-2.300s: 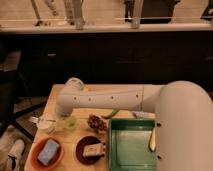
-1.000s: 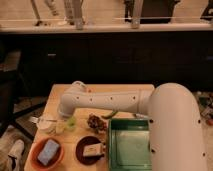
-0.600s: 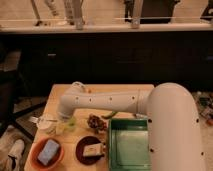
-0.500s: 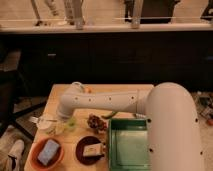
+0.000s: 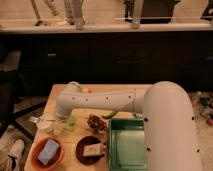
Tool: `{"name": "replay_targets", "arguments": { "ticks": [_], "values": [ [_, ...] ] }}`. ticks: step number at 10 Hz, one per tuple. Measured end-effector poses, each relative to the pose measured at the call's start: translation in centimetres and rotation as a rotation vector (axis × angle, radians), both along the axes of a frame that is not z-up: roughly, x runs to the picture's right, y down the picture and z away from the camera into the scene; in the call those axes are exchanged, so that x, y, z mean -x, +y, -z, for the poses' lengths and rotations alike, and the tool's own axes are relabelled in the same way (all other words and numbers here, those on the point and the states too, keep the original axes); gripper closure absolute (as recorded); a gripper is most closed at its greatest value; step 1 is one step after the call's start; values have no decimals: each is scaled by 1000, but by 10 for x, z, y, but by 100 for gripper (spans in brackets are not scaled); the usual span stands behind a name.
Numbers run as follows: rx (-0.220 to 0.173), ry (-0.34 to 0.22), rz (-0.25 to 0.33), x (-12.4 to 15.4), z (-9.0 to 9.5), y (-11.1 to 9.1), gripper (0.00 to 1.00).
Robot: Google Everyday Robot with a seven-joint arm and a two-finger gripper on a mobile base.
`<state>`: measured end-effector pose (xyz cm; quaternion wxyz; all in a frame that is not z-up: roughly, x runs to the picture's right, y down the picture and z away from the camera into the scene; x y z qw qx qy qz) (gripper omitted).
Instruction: Place fork in table surface
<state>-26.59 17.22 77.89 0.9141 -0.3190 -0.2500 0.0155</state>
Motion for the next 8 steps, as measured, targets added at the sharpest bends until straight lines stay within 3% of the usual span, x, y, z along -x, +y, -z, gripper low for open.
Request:
{"name": "replay_targets", "arguments": {
  "ticks": [2, 6, 8],
  "values": [
    [-3, -2, 6, 2, 2, 0, 34],
    [-3, -6, 13, 3, 3, 0, 74],
    [-2, -10, 16, 3, 3, 0, 82]
  ]
}}
